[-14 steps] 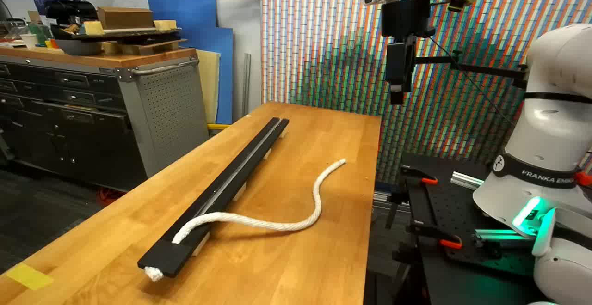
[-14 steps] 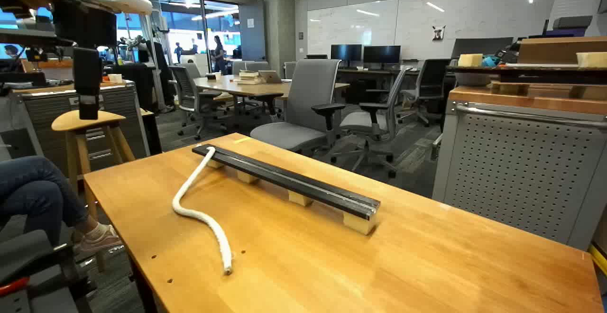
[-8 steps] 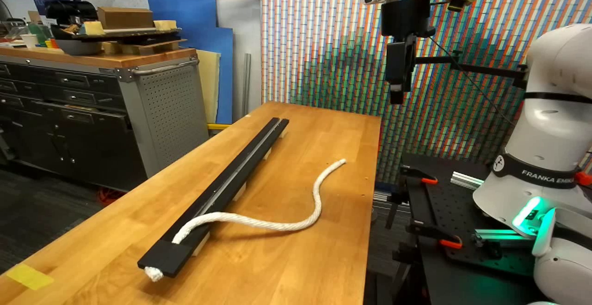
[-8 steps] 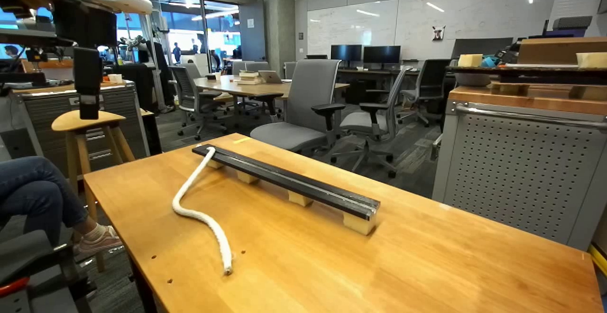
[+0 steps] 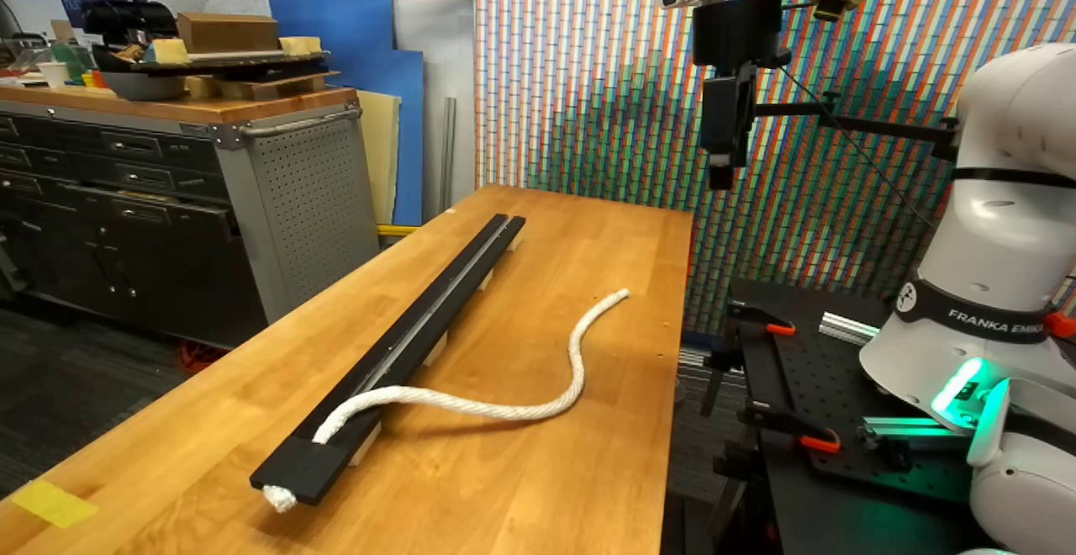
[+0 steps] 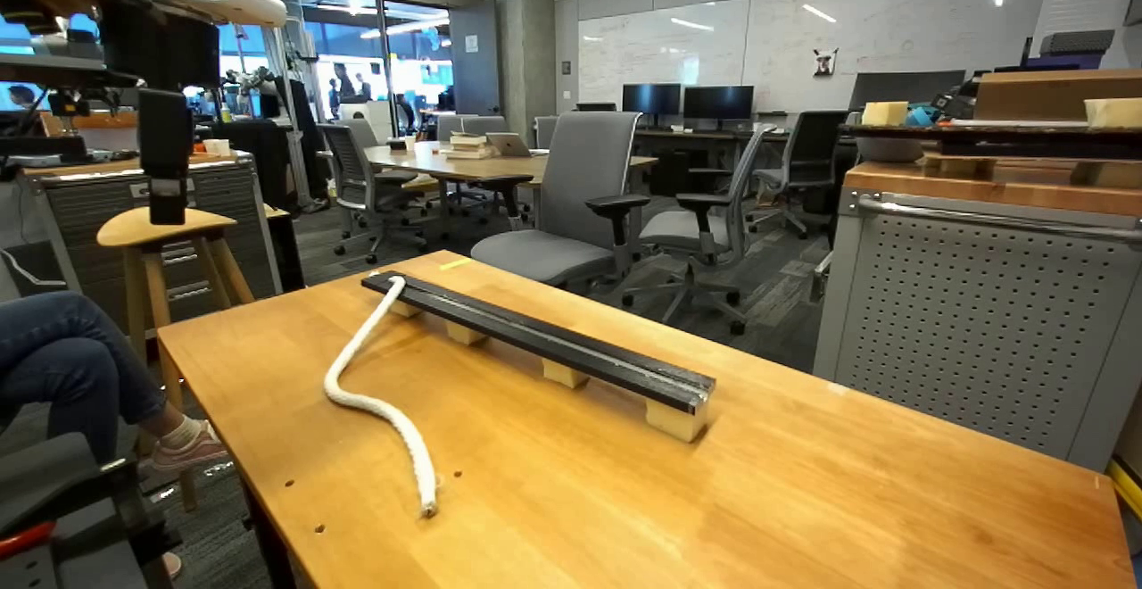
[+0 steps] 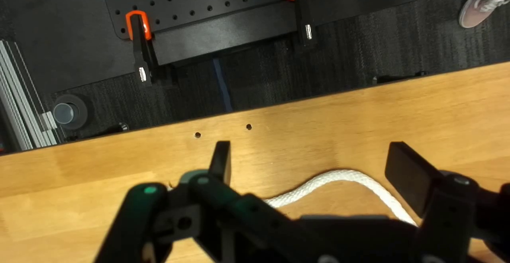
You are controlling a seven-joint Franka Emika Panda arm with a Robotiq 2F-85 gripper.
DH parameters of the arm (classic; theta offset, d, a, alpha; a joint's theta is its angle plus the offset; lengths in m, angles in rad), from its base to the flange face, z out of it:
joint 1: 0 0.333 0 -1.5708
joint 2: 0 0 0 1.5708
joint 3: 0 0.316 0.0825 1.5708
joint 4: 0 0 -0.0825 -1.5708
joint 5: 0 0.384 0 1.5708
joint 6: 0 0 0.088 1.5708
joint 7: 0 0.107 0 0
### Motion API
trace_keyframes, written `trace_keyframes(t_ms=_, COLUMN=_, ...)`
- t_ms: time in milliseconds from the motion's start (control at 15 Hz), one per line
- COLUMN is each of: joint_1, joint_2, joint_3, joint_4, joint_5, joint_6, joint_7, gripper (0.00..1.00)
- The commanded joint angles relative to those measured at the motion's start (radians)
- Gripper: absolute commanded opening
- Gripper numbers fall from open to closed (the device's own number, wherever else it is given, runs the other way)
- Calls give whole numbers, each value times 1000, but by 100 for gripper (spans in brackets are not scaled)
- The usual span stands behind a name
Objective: Fit the rope along the center of the black object
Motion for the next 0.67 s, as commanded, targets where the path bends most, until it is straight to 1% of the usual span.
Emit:
trace_keyframes(t_ms=0, joint_1=-9, joint_2=17, joint_3=-1, joint_4=4, joint_5=-10, joint_6=33, joint_7=15, gripper=100)
trace_keyframes(t_ms=267, joint_1=-29, joint_2=69, joint_3=-5, joint_4=19, joint_5=-8, joint_6=102, joint_7=43, gripper=100)
trace_keyframes(t_ms=600, joint_1=-76, joint_2=145, joint_3=-3, joint_4=24, joint_5=-9, joint_6=251, joint_7=165, gripper=100)
